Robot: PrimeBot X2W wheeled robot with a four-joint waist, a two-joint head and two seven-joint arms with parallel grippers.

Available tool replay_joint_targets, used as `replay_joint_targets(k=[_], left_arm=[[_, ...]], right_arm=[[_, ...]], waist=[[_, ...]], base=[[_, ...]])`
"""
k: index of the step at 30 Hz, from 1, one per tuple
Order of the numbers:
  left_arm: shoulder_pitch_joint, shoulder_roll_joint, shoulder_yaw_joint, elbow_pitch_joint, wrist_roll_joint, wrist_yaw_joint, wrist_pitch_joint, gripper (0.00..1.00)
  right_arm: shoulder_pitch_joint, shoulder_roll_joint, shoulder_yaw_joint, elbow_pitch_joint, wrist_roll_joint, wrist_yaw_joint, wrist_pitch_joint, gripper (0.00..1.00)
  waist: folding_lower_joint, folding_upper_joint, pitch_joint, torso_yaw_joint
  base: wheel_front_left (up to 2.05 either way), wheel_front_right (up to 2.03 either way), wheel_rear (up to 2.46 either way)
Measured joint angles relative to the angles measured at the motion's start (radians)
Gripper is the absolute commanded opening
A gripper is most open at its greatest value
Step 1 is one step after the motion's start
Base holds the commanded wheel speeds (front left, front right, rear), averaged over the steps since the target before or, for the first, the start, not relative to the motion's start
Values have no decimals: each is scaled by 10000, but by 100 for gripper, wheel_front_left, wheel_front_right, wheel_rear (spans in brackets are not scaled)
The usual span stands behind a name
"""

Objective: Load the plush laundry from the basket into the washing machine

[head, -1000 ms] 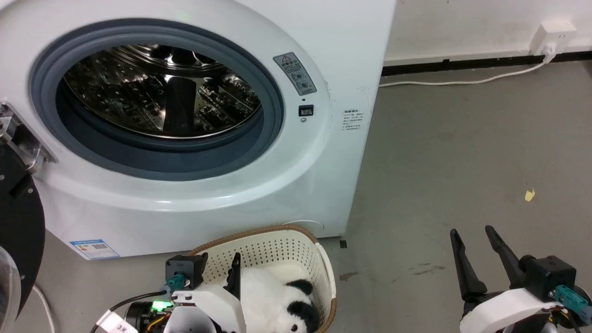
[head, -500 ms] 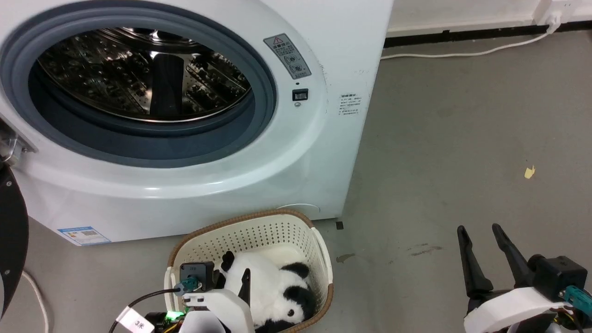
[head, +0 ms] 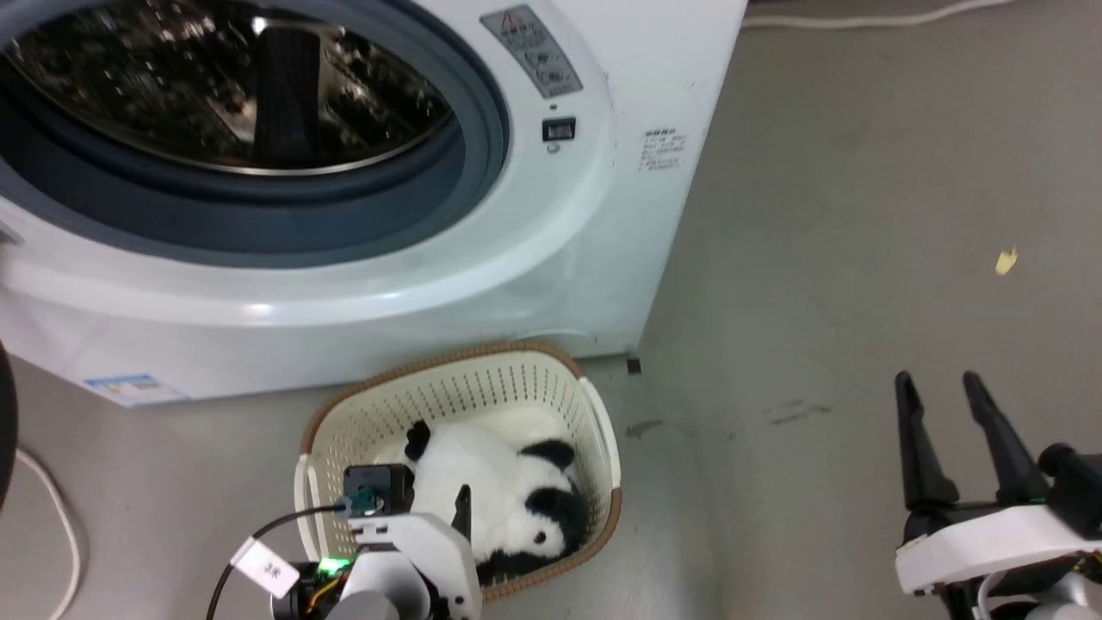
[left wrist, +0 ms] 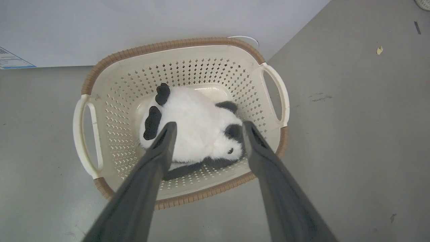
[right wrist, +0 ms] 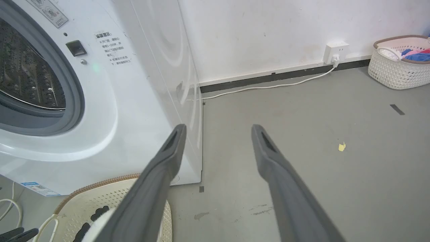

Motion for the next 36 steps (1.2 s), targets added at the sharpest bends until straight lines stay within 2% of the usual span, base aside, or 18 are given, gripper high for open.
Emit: replay_joint_targets(k=[22, 29, 36], left_arm=[[-2639, 2, -750, 2844, -1007, 665, -364, 100], [-3415, 2, -953, 3670, -1350, 1022, -955, 100], [-4084, 4, -1095, 4454, -1946, 1116, -1471, 100]], right_arm=[[-190, 2, -1011, -1743, 447, 0, 284, 100], [-187, -6, -1367, -2196, 575, 0, 368, 100], [-167, -27, -1707, -2587, 732, 0, 454, 100]], waist=[[0, 0, 2878, 309], [0, 0, 3667, 426], [0, 0, 4374, 515]], base=[[0, 0, 0], [0, 0, 0], [0, 0, 0]])
